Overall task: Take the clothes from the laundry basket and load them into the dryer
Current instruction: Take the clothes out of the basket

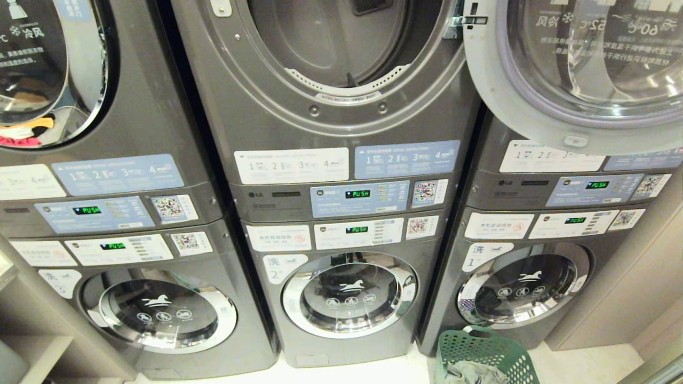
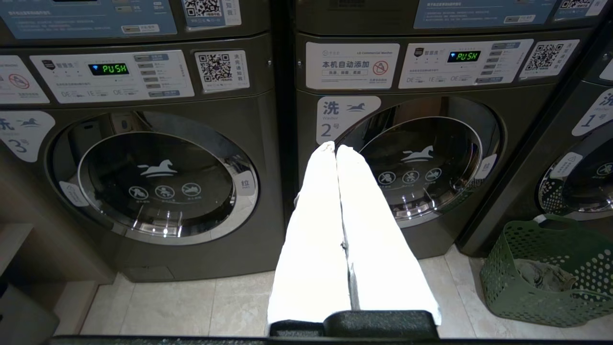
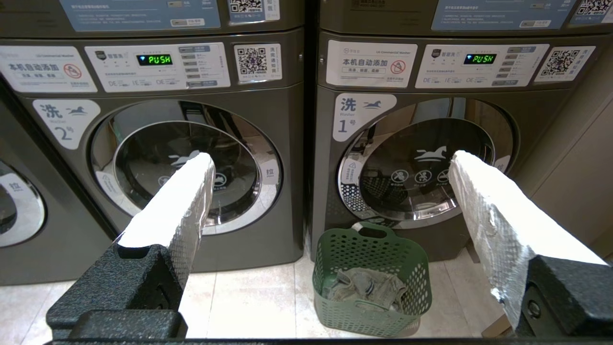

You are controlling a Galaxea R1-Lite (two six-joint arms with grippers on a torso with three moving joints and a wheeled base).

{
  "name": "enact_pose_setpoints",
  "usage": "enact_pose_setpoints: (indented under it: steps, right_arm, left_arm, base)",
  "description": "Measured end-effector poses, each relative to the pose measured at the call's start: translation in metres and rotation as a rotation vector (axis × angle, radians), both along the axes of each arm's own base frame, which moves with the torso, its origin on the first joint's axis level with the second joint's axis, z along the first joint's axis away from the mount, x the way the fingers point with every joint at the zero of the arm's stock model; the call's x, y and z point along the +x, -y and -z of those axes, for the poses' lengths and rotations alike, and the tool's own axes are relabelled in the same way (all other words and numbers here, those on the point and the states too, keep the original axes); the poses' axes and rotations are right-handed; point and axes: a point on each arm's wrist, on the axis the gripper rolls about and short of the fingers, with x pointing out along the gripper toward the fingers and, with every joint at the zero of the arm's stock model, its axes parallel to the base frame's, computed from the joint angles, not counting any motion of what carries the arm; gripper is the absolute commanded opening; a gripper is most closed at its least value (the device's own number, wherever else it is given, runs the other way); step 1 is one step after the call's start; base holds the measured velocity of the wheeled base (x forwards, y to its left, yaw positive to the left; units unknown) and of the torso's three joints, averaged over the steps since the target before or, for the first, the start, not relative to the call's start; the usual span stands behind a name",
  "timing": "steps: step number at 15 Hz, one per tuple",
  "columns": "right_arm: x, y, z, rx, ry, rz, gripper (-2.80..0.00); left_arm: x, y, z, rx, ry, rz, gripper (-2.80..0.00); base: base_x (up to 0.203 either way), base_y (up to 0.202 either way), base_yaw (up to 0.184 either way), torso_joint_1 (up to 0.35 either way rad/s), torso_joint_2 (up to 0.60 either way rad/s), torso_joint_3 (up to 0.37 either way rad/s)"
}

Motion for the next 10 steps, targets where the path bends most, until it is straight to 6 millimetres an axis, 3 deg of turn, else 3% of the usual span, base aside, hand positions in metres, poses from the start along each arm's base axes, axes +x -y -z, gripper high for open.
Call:
enact_pose_setpoints:
  steps: [10]
  right_arm:
    - [0.0,0.0,0.0,0.0,0.0,0.0,0.0]
  left_arm:
    - [-0.0006,0.0,-0.0001,-0.001,0.012,-0.002,-2.8]
  base:
    - [0.0,0.0,0.0,0.0,0.0,0.0]
